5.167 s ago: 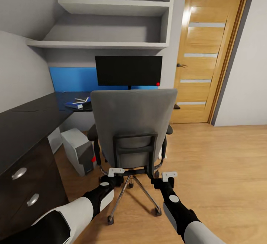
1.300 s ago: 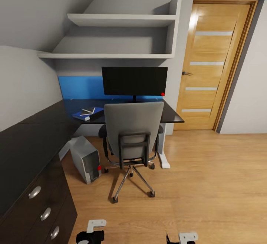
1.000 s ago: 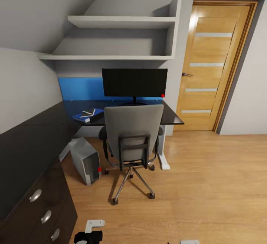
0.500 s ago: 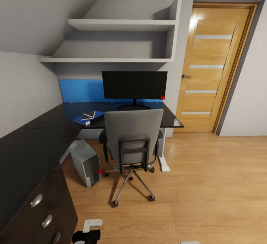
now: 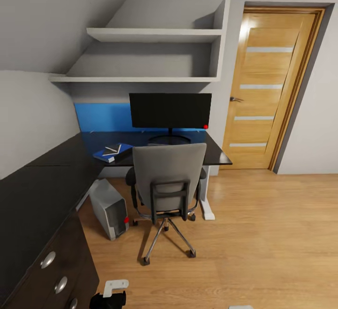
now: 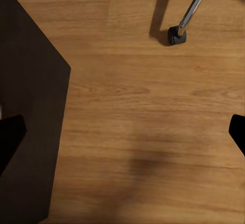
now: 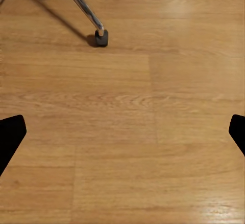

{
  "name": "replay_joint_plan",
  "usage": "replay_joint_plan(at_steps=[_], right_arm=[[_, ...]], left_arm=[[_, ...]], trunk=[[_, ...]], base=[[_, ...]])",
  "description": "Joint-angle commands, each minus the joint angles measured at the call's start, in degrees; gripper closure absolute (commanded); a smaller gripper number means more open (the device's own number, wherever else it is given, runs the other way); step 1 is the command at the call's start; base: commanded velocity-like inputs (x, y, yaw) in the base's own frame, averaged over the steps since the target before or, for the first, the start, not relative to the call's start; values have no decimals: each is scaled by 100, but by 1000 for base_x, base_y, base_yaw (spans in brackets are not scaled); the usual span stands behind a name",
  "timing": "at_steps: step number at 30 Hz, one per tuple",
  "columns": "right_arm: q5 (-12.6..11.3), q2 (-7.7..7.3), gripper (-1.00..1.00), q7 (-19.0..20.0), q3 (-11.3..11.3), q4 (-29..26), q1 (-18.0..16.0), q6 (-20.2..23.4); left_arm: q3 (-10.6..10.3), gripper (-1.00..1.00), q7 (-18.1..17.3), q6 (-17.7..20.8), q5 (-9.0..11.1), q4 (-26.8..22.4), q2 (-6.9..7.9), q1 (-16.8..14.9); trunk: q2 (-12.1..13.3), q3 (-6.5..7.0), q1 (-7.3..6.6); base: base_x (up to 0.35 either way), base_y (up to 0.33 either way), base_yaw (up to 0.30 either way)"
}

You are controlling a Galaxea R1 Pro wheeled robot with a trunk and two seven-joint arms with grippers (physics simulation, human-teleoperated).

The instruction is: In the bedroom, organize the workspace by keeping the computer under the desk, ensuring the monitor is on the desk, placing the keyboard on the desk next to the monitor, placing the mouse on the desk next to the keyboard, moving the folder from the swivel chair onto the desk next to the mouse, stacking the notebook on top of the folder with the pen on top of the notebook, and positioning the swivel chair next to the desk.

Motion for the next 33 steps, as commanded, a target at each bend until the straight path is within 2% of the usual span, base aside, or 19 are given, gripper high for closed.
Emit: replay_joint_plan(at_steps=[1,18,33], right_arm=[[58,1,-100,-56,4,10,-6,-11],[58,1,-100,-56,6,10,-6,-11],[58,1,-100,-56,3,10,-6,-11]], left_arm=[[-47,-100,30,-13,34,3,1,1],[-56,-100,39,-12,31,6,-13,17],[-39,-100,15,-13,39,7,9,272]], trunk=[[39,13,-23],[721,318,-397],[1322,587,-726]], base=[[0,0,0],[0,0,0],[0,0,0]])
